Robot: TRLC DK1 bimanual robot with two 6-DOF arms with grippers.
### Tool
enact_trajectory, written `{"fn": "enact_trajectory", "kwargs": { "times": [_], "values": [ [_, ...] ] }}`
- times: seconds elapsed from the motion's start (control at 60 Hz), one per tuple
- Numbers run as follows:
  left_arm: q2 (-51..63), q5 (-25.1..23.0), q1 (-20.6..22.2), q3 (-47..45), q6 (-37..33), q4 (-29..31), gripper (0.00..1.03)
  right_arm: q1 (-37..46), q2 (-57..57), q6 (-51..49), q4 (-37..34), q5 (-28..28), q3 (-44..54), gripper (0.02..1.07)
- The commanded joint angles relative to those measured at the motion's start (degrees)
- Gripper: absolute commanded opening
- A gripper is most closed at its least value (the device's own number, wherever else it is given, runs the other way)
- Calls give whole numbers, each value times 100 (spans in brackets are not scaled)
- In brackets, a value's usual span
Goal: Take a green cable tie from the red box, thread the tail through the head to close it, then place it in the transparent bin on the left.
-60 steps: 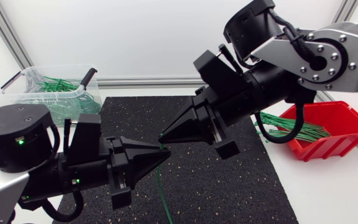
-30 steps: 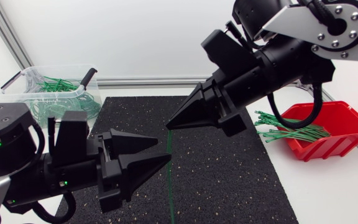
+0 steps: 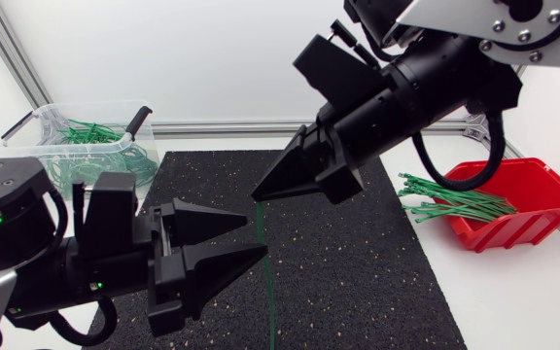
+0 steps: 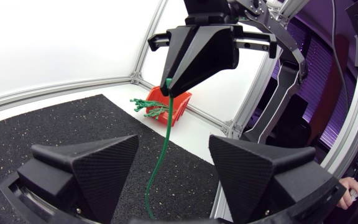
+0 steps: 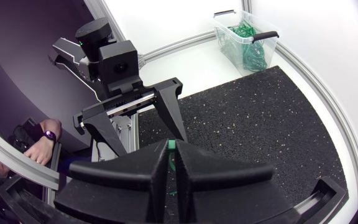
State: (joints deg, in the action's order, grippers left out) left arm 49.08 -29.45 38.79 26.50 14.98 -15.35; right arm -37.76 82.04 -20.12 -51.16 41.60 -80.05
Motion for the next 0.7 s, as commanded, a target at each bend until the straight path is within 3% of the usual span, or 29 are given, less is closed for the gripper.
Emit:
{"fn": "enact_trajectory", "kwargs": {
  "times": [0.0,0.067,0.167,0.367,0.433,0.683],
  "values": [
    [119,-298,-222,-49,-22,-108,65,-118,172,149,-140,-74,-151,8],
    [181,-526,-389,-22,-4,-152,63,-197,181,193,-202,-91,-186,8],
    [339,-720,-565,-22,5,-319,53,-250,181,263,-263,-126,-248,8],
    [612,-904,-653,39,49,-618,21,-232,207,280,-351,-144,-345,8],
    [638,-913,-644,66,57,-662,6,-214,225,280,-369,-153,-380,8],
    [620,-1186,-627,154,251,-627,4,-153,436,228,-378,-144,-450,8]
  ]
}}
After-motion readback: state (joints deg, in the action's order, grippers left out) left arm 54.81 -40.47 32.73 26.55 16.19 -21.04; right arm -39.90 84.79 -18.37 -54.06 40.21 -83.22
